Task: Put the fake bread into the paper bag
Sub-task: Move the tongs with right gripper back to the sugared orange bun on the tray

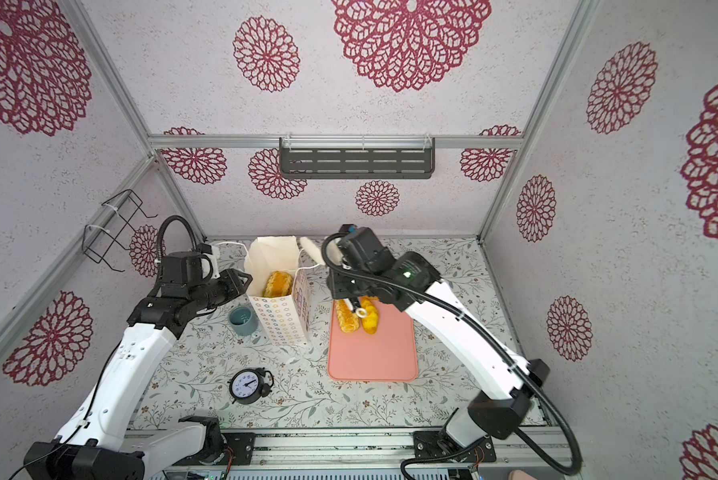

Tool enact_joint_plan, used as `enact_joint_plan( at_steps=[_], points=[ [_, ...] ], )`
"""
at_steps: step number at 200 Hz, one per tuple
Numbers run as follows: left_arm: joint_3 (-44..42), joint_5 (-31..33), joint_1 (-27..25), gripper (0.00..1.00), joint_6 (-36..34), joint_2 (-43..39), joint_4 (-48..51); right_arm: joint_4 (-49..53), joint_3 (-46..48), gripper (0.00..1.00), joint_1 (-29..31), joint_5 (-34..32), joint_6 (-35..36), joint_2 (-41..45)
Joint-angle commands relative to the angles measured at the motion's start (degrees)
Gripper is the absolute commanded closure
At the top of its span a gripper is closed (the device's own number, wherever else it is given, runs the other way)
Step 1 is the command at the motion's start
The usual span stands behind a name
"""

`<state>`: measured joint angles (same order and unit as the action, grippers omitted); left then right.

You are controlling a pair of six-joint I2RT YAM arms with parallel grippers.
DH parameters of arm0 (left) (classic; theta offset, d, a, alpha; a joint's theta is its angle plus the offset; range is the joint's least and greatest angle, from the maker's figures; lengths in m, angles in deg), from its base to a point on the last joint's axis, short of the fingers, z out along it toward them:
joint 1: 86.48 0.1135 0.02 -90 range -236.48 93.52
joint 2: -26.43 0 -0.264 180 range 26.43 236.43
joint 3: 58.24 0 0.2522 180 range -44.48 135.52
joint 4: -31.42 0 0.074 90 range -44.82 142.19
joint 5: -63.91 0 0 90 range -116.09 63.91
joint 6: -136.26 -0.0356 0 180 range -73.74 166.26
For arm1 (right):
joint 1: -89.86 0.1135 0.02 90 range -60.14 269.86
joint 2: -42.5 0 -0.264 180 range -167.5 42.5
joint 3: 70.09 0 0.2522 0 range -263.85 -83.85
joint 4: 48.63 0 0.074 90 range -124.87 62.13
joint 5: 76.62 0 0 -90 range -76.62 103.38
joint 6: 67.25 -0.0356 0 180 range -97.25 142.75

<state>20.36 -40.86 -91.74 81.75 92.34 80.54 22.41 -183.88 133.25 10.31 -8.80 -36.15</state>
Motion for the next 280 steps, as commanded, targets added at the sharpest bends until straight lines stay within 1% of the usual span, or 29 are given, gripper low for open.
enact_joint_plan(
  at_steps=[1,29,60,78,93,122,140,177,263,280],
  points=[
    [1.34,-0.35,-0.85,0.53,-0.76,0.1,-0.27,-1.87,7.94,0.56,-4.04,1.01,-2.25,6.49],
    [1.47,-0.38,-0.81,0.48,-0.88,0.18,-0.27,-2.51,20.64,0.56,-6.2,3.01,-3.9,11.35],
    [1.69,-0.27,-0.81,0.48,-0.6,0.18,-0.29,-3.78,31.77,0.57,-6.13,6.6,-5.04,12.03],
    [1.47,-0.35,-0.81,0.48,-0.33,0.18,-0.29,-6.16,36.56,0.57,-5.01,9.29,-5.54,11.67],
    [1.13,-0.27,-0.85,0.48,-0.16,-0.11,-0.29,-7.13,38.72,0.57,-2.77,9.37,-5.91,10.49],
    [0.55,0.0,-0.81,0.48,0.09,-0.57,-0.46,-7.56,39.41,0.57,2.67,7.59,-6.0,5.05],
    [0.55,0.09,-0.81,0.48,0.15,-0.61,-0.31,-7.6,39.21,0.55,4.18,6.39,-6.02,1.66],
    [0.46,0.46,-0.81,0.48,-0.07,-1.05,0.11,-6.8,37.83,0.52,5.33,3.66,-5.9,-3.05],
    [-0.15,0.59,-0.83,0.48,-0.08,-0.87,-0.32,-7.5,33.87,0.52,5.66,1.75,-4.01,-9.34],
    [-0.24,0.61,-0.81,0.48,-0.07,-0.95,-0.36,-6.57,32.27,0.51,5.72,0.36,-3.58,-11.15]
  ],
)
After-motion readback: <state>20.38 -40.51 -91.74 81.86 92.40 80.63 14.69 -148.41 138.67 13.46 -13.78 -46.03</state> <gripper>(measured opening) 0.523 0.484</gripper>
